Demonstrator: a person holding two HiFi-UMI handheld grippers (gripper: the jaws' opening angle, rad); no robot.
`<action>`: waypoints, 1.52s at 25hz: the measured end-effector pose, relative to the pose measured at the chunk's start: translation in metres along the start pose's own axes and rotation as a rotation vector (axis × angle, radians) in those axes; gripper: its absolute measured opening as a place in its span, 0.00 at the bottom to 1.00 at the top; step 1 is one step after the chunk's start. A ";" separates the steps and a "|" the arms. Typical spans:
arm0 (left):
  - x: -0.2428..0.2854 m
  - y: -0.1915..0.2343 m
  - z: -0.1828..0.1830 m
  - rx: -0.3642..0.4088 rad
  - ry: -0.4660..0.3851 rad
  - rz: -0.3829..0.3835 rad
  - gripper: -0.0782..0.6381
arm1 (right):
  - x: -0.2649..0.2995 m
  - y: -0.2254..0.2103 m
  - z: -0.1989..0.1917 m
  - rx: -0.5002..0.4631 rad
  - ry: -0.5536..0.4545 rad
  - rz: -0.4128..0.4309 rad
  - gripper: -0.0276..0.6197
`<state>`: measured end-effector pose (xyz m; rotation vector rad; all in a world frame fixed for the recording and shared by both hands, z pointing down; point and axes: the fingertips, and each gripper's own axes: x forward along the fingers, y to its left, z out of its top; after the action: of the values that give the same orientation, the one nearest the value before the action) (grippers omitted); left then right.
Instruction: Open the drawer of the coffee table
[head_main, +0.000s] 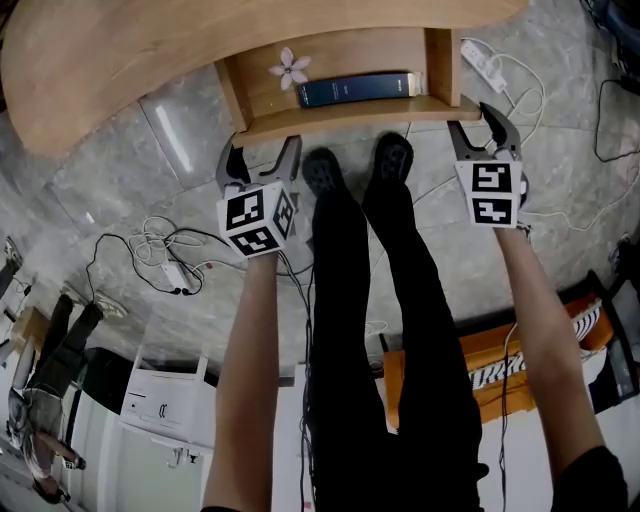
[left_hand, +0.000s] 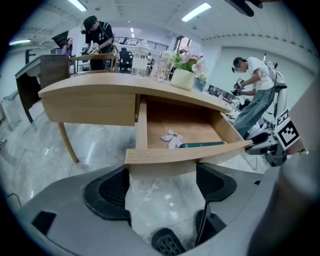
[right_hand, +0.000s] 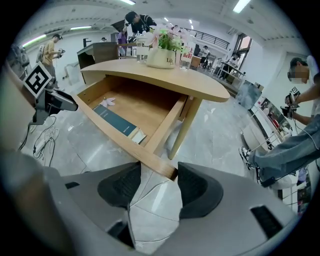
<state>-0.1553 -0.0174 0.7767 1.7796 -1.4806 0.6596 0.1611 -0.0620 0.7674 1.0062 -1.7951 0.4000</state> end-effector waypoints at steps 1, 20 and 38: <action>0.000 0.000 -0.001 0.002 -0.003 0.002 0.71 | 0.001 0.001 0.000 -0.001 0.000 0.002 0.40; -0.057 -0.008 0.004 0.005 0.046 0.018 0.71 | -0.055 -0.002 0.018 0.116 0.003 -0.012 0.40; -0.267 -0.075 0.157 -0.021 -0.201 0.030 0.71 | -0.282 -0.008 0.125 0.218 -0.189 -0.041 0.40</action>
<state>-0.1471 0.0272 0.4615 1.8554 -1.6434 0.4889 0.1358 -0.0211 0.4625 1.2659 -1.9250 0.4972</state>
